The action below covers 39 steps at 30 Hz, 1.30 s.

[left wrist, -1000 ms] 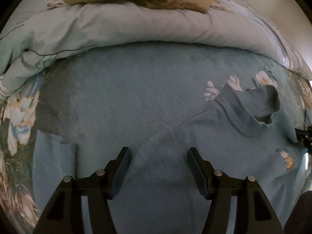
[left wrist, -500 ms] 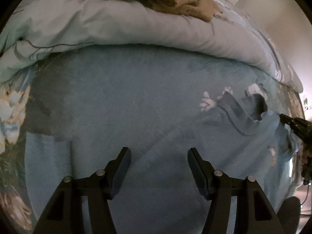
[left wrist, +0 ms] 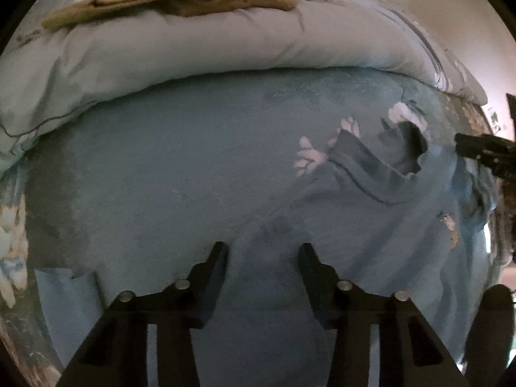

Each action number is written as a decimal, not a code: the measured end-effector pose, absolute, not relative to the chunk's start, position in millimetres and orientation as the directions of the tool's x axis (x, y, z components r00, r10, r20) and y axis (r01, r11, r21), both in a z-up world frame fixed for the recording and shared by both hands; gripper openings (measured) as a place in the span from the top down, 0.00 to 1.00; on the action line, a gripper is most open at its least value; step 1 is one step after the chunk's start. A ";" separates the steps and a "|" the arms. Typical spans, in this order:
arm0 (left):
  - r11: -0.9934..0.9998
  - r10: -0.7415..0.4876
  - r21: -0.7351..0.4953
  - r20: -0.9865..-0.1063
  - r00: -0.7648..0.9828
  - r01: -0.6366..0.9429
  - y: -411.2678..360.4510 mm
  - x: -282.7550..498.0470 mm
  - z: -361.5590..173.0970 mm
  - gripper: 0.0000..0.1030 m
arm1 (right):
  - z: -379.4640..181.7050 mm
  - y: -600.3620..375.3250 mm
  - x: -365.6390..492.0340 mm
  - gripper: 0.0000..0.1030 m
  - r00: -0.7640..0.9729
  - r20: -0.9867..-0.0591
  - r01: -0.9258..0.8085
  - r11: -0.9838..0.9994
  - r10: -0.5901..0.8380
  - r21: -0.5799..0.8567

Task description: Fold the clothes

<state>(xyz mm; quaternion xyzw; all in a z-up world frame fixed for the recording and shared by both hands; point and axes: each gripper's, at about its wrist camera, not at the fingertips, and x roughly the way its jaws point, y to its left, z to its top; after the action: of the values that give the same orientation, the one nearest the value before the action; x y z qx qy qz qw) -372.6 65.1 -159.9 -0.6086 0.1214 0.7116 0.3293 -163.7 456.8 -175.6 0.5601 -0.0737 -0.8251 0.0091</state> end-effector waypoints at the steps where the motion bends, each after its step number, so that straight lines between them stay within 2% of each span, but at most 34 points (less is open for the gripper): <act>1: -0.758 0.328 -0.243 -0.944 -0.032 -0.605 60.2 -372.7 -159.5 0.70 | -179.6 455.3 -166.8 0.60 -0.351 -0.928 -0.045 -0.988 -0.123 0.148; 3: -0.764 0.343 -0.274 -0.939 -0.009 -0.584 47.1 -359.8 -162.5 0.76 | -186.7 454.5 -172.4 0.60 -0.316 -0.943 -0.024 -0.992 -0.107 0.120; 5: -0.761 0.338 -0.271 -0.941 -0.003 -0.590 43.6 -352.7 -163.4 0.76 | -187.4 459.7 -172.2 0.59 -0.300 -0.947 -0.027 -0.991 -0.118 0.132; 12: -0.745 0.304 -0.226 -0.953 -0.017 -0.628 111.3 -361.9 -179.1 0.79 | -194.2 458.4 -164.7 0.60 -0.273 -0.947 -0.043 -0.982 -0.168 0.186; 14: -0.740 0.312 -0.240 -0.950 -0.004 -0.628 105.0 -363.9 -189.6 0.81 | -193.8 452.7 -160.0 0.69 -0.261 -0.950 -0.029 -0.983 -0.170 0.184; 16: -0.738 0.303 -0.218 -0.953 -0.024 -0.639 107.3 -360.4 -193.9 0.90 | -192.3 448.9 -155.3 0.88 -0.251 -0.948 -0.029 -0.978 -0.194 0.208; 18: -0.736 0.289 -0.189 -0.956 -0.049 -0.650 111.4 -356.0 -196.7 0.94 | -189.7 444.0 -150.5 0.92 -0.250 -0.949 -0.023 -0.978 -0.193 0.205; 28: -0.743 0.249 -0.149 -0.966 -0.063 -0.653 128.0 -353.2 -209.8 0.92 | -192.9 435.2 -140.2 0.93 -0.257 -0.955 -0.022 -0.987 -0.150 0.160; 33: -0.760 0.224 -0.075 -0.963 -0.152 -0.645 133.5 -344.9 -201.0 0.95 | -185.6 434.1 -134.1 0.93 -0.286 -0.952 -0.080 -0.987 -0.112 0.140; 39: -0.798 0.251 -0.006 -0.913 -0.323 -0.602 130.7 -330.9 -140.5 0.95 | -113.9 426.4 -123.3 0.93 -0.424 -0.905 -0.094 -0.992 -0.032 0.079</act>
<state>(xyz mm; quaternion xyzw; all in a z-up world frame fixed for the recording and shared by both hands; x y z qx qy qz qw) -330.9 130.7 -140.5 -0.5163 0.1702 0.7953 0.2683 -123.3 426.4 -113.9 0.5365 -0.0588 -0.8416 -0.0182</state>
